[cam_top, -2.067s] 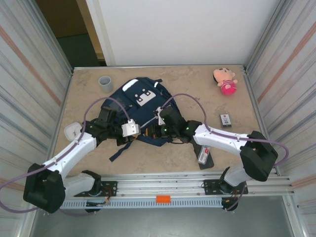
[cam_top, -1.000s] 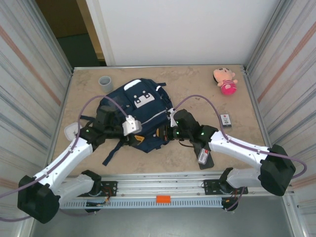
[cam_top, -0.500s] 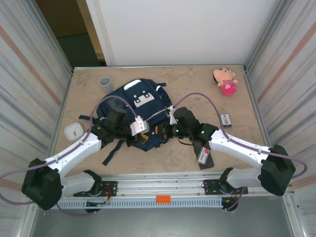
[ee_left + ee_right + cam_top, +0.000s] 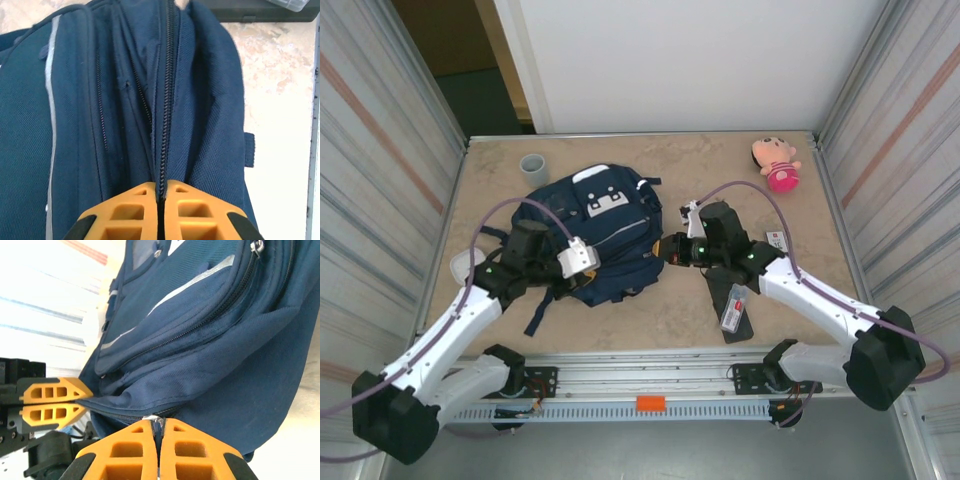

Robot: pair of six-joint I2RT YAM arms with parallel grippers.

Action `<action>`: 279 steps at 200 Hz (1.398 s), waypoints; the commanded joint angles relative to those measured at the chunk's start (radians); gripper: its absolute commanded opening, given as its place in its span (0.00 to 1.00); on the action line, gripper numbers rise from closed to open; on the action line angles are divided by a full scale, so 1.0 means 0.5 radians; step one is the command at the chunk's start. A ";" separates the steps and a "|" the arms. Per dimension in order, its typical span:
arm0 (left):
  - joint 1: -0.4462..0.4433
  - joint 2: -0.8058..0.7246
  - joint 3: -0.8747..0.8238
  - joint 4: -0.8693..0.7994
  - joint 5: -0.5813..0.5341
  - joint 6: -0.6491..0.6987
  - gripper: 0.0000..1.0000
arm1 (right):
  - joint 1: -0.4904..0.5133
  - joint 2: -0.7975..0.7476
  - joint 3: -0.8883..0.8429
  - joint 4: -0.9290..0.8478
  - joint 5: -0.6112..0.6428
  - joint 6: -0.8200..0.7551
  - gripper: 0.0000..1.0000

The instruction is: Pack books, pencil case, and school supplies into a backpack

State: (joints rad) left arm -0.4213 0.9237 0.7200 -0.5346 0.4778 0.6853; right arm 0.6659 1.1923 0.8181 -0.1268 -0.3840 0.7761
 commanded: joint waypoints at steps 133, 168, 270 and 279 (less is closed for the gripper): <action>-0.624 0.272 0.045 0.484 -0.436 -0.370 0.54 | 0.337 0.170 0.246 0.179 0.161 -0.024 0.00; -0.580 0.281 0.004 0.490 -0.486 -0.357 0.18 | 0.329 0.115 0.208 0.162 0.187 -0.054 0.00; -0.089 -0.399 -0.116 -0.079 -0.108 -0.146 0.29 | 0.047 0.078 0.080 0.225 0.080 -0.065 0.00; -0.100 -0.394 -0.120 -0.023 -0.080 -0.197 0.43 | 0.104 0.088 0.109 0.219 0.097 -0.070 0.00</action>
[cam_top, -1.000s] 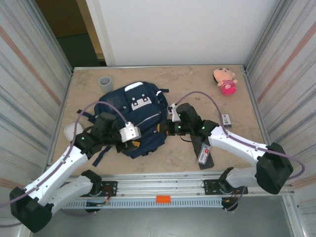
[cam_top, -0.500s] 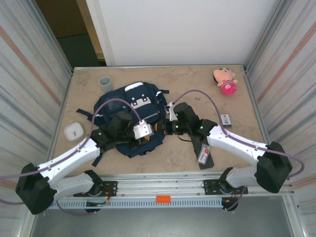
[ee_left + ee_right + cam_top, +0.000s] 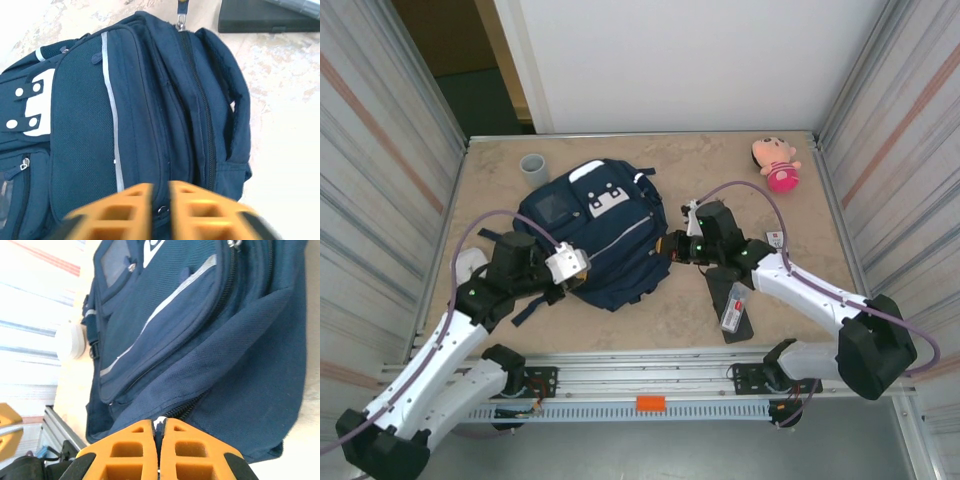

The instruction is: Pack books, pencil case, and school supplies into a backpack

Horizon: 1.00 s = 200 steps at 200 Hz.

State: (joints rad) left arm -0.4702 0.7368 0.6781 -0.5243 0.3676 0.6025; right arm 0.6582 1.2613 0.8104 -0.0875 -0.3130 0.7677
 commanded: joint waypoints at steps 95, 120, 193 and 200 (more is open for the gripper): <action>-0.517 0.804 0.188 0.428 -0.348 -0.138 0.46 | 0.419 -0.039 0.258 0.206 0.056 -0.037 0.00; -0.497 0.714 0.151 0.473 -0.291 -0.131 0.13 | 0.387 -0.089 0.205 0.130 0.127 -0.058 0.00; -0.197 0.065 -0.042 0.217 0.103 -0.009 0.00 | -0.098 -0.174 -0.127 0.171 -0.007 -0.052 0.00; -0.174 0.021 -0.044 0.177 0.132 0.012 0.00 | -0.137 -0.167 -0.156 0.198 -0.028 -0.050 0.00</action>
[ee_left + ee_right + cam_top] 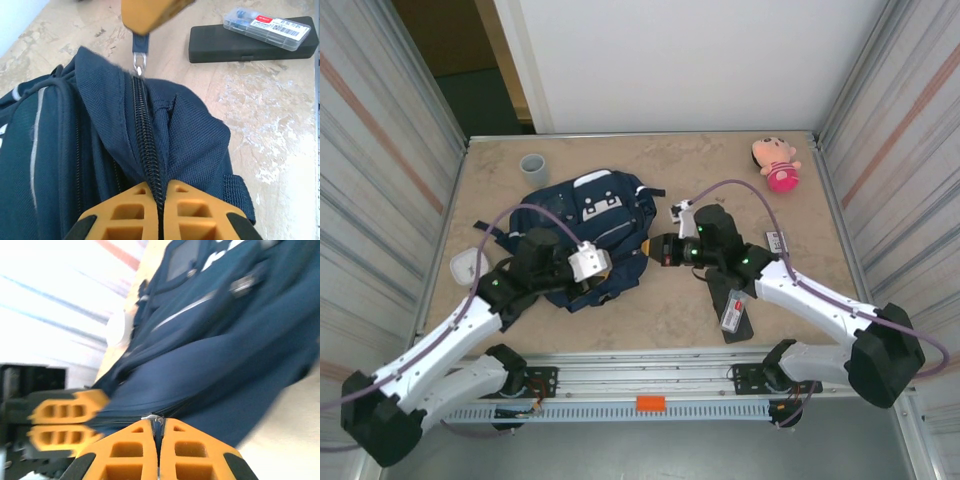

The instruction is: Pack books, pencil case, and school supplies into a backpack

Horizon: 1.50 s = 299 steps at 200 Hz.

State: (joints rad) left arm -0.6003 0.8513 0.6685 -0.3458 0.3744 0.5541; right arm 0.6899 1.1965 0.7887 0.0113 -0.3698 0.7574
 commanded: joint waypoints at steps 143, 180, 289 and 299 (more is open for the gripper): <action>0.228 -0.551 0.275 -0.212 0.699 -0.035 0.00 | -0.567 0.834 -0.041 0.889 0.121 0.214 0.00; 0.231 -0.548 0.337 -0.273 0.709 0.002 0.00 | -0.582 1.082 -0.003 1.137 0.066 0.334 0.00; 0.234 -0.319 0.236 -0.106 -0.590 -0.817 0.78 | -0.386 0.215 0.240 -0.233 0.399 -0.400 0.47; 0.239 -0.254 0.254 -0.129 -0.750 -0.961 0.80 | -0.332 0.228 0.325 -0.328 0.419 -0.437 0.48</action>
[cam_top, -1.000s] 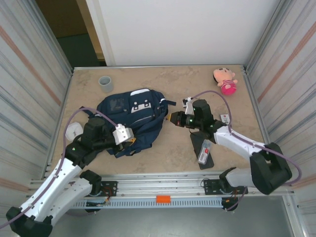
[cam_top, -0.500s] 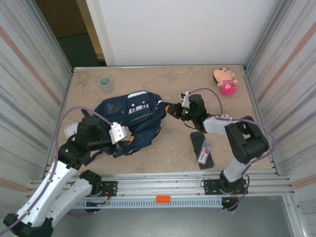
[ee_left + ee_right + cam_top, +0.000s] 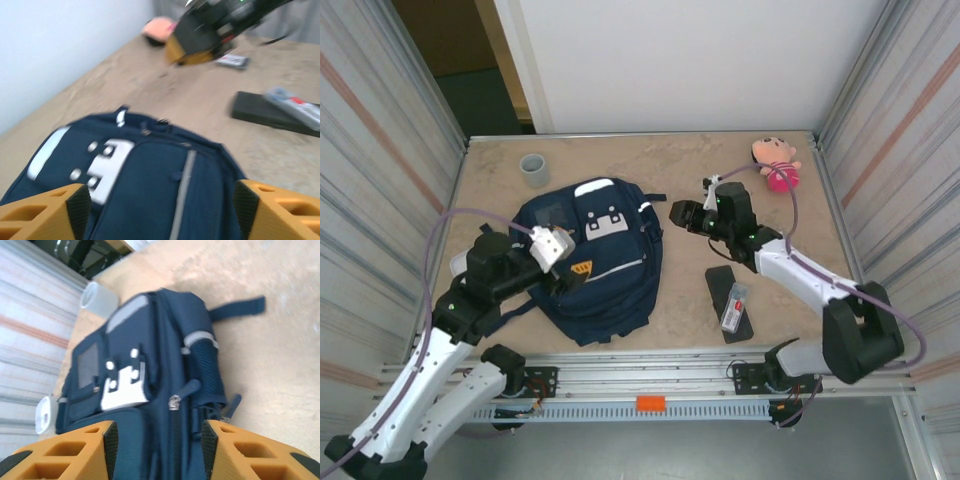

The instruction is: Pack books, pencil case, and school supplies into a backpack

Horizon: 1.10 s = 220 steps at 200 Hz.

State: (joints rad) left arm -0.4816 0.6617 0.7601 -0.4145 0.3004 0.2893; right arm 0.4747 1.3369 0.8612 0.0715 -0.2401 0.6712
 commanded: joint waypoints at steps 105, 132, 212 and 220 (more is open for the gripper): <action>0.613 0.825 -0.243 0.028 -0.571 -1.676 0.70 | 0.533 0.901 0.517 -0.407 0.128 -0.218 0.46; 0.606 1.006 -0.379 0.257 -0.396 -1.752 0.67 | 0.541 0.848 0.289 -0.366 0.117 -0.119 0.45; 0.219 1.569 -0.295 0.663 -0.446 -1.875 0.60 | 0.557 0.298 -0.276 -0.391 0.192 0.116 0.45; 0.185 1.600 -0.277 0.673 -0.447 -1.880 0.60 | 0.556 0.267 -0.284 -0.396 0.187 0.126 0.45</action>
State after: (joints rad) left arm -0.3351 1.3754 0.6270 -0.1066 0.0185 -0.5884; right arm 0.7460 1.5162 0.7483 -0.0601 -0.1478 0.6914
